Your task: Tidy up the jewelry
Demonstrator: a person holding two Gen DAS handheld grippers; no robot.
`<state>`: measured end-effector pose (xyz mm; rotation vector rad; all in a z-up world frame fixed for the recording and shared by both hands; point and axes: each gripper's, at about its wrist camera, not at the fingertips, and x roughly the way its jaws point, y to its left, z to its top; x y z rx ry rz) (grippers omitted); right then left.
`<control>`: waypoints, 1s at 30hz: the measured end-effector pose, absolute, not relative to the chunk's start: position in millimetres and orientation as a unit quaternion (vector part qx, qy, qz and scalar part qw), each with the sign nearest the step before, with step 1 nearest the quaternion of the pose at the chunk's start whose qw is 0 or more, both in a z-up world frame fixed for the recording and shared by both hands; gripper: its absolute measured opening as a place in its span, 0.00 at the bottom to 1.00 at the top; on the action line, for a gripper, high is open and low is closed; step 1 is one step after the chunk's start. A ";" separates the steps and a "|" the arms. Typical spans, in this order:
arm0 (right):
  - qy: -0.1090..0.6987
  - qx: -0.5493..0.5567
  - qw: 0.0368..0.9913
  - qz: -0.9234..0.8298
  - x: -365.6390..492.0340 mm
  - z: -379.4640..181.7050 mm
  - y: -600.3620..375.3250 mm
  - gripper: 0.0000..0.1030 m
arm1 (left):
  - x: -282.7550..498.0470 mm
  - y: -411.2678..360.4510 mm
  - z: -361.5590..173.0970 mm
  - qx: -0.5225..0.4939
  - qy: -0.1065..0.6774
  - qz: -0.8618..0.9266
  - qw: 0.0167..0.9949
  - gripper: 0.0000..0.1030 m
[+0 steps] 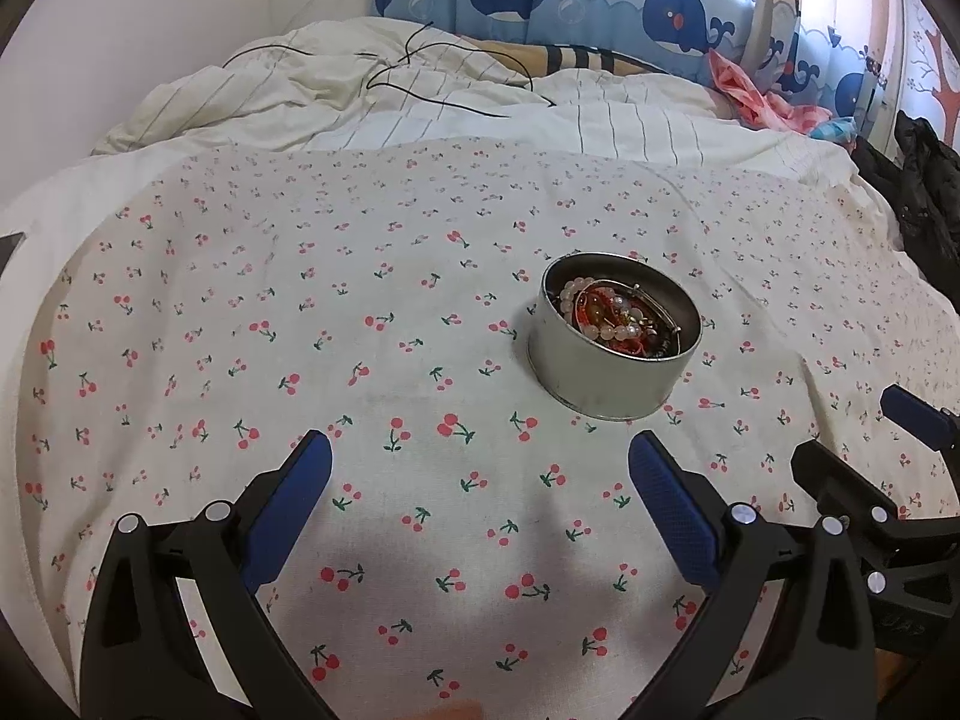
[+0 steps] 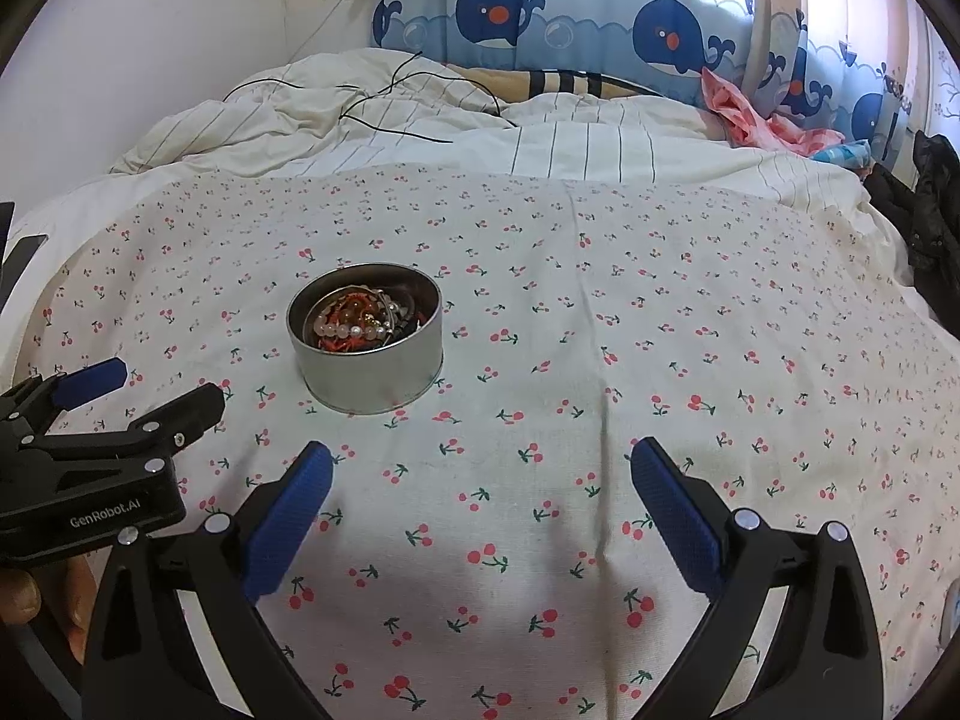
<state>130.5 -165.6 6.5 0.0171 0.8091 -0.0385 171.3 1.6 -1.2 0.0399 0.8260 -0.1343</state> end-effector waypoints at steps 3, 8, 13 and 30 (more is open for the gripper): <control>0.394 0.010 0.919 -0.019 130.7 6.1 -165.7 0.93 | 170.7 0.8 -1.1 0.022 0.400 -0.065 0.914 0.93; 0.396 0.012 0.918 -0.019 130.9 5.4 -165.3 0.93 | 170.0 -0.9 -0.2 0.027 0.399 -0.067 0.914 0.93; 0.397 0.012 0.917 -0.020 131.3 4.2 -165.1 0.93 | 170.1 -0.3 -0.1 0.028 0.398 -0.066 0.915 0.93; 0.402 0.016 0.916 -0.019 131.2 -0.1 -163.7 0.93 | 172.3 -1.3 -1.2 0.040 0.401 -0.059 0.913 0.93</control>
